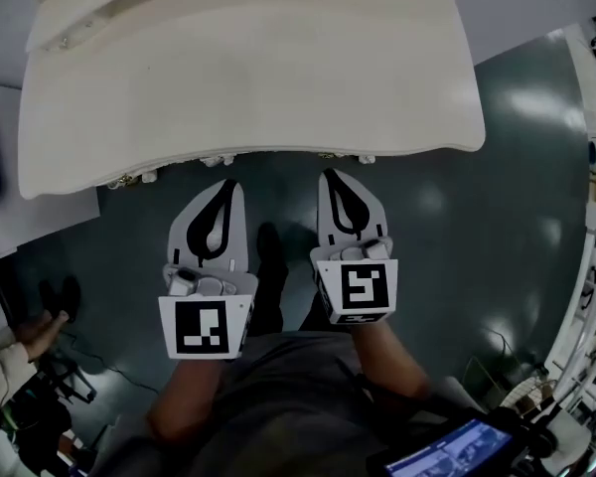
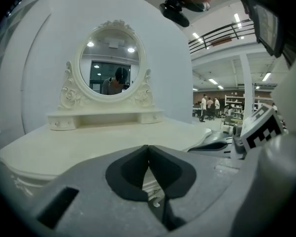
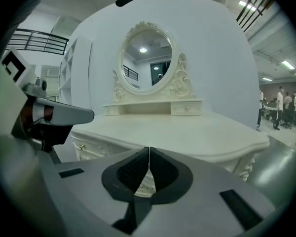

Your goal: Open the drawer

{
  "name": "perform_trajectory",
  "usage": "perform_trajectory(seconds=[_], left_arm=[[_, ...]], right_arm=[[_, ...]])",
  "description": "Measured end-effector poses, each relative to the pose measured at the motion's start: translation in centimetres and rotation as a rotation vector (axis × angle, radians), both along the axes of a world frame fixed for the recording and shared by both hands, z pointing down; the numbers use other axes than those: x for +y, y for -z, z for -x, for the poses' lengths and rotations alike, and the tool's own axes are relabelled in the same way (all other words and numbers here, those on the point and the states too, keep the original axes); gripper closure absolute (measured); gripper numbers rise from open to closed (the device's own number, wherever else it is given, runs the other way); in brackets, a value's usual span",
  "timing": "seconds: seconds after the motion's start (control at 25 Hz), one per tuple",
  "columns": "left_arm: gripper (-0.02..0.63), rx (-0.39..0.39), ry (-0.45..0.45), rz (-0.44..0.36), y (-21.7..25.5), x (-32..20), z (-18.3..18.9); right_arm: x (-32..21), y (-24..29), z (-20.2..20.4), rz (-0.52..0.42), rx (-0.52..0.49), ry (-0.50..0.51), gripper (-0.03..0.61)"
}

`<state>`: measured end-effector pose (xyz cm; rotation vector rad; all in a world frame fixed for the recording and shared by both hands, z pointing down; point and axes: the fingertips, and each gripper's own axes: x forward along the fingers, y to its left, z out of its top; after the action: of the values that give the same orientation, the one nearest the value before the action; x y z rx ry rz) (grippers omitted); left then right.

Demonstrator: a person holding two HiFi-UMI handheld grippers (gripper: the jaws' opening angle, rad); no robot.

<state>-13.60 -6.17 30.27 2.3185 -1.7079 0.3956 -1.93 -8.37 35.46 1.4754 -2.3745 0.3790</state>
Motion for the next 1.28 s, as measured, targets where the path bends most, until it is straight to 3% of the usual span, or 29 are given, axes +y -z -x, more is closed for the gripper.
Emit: perform_trajectory(seconds=[0.68,0.8,0.88,1.28], left_arm=[[0.598,-0.024,-0.087,0.094,-8.3,0.7,-2.1],[0.598,-0.026,-0.081,0.097,-7.9,0.8,-1.8],[0.598,-0.025,-0.075,0.097,-7.5,0.8,-1.6],[0.598,-0.033,-0.047,0.112,-6.4,1.7,-0.8]], right_arm=[[-1.4,-10.2,-2.4,0.086,0.022,-0.094,0.561],[-1.4,-9.8,-2.0,0.087,0.017,-0.081,0.465],[-1.6,-9.6,-2.0,0.087,0.019,-0.084,0.433],[-2.2,-10.4,-2.7,0.118,0.038,-0.1,0.402]])
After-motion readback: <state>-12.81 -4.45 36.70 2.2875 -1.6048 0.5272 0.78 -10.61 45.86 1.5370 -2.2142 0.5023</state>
